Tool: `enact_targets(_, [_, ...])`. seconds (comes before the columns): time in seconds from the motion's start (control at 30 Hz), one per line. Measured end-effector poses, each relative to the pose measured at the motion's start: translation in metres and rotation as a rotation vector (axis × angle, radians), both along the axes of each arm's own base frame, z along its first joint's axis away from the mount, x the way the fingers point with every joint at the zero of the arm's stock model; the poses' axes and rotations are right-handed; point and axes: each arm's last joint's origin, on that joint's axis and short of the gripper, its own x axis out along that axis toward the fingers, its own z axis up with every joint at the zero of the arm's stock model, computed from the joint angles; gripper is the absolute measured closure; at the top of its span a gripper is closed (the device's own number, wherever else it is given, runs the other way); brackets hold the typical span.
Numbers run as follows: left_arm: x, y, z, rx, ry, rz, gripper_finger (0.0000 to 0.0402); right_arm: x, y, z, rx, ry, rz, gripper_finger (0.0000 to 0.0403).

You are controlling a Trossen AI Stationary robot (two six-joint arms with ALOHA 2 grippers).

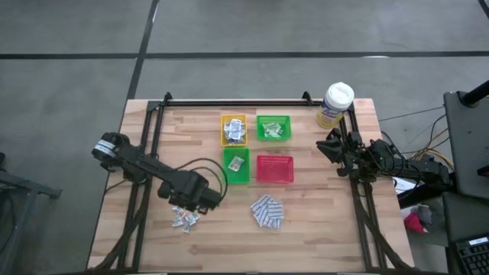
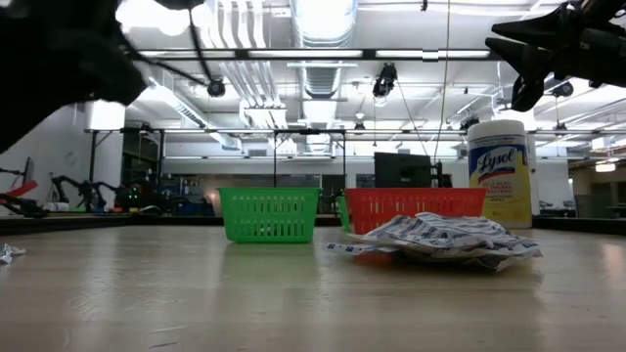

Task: Pick & Place First Aid Supplies
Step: Put the orange ointment pack into the bottom green bin

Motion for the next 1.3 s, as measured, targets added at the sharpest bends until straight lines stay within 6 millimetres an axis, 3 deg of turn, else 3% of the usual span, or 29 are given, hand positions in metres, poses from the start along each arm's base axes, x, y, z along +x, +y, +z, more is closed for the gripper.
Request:
enact_targets(0.37, [-0.024,-0.006,-0.032,-0.017,0.128,0.001,0.0268,0.0,0.0,0.0,0.0,0.0,0.0,0.0333])
enact_targets(0.67, [-0.027,-0.006,-0.058,-0.045,0.046,-0.018,0.0268,0.0,0.0,0.0,0.0,0.0,0.0,0.0327])
enact_targets(1.3, [-0.041,-0.001,-0.08,-0.055,0.046,-0.019,0.0268,0.0,0.0,0.0,0.0,0.0,0.0,0.0335])
